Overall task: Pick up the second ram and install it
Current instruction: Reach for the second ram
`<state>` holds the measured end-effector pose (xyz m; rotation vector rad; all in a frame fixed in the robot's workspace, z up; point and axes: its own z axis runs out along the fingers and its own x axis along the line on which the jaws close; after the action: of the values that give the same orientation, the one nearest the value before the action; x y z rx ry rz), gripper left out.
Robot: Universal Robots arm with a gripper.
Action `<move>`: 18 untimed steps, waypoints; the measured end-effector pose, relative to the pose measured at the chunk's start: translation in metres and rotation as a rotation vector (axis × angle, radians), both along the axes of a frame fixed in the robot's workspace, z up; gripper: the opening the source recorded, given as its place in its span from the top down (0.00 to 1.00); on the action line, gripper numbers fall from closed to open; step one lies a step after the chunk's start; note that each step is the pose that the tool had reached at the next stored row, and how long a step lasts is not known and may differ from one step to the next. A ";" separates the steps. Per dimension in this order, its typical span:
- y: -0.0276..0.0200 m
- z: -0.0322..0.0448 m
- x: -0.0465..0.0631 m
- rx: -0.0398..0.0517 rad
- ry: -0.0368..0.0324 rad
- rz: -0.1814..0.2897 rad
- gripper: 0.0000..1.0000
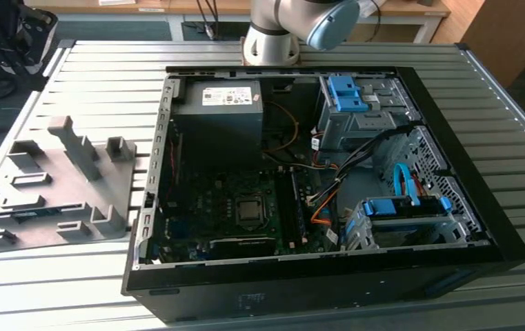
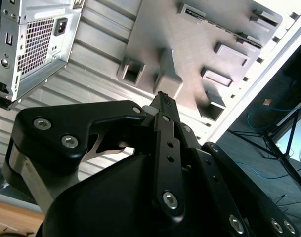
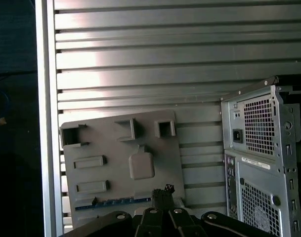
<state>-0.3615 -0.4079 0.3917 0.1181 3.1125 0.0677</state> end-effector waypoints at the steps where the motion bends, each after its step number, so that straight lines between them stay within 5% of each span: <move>1: -0.0014 -0.0002 0.000 0.0000 -0.0001 0.000 0.90; 9: -0.0168 -0.0024 -0.002 -0.0017 -0.0001 0.000 0.90; 18: -0.0262 -0.0064 -0.016 -0.0020 -0.0001 0.000 0.90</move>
<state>-0.3773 -0.4341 0.3852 0.1179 3.1124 0.0646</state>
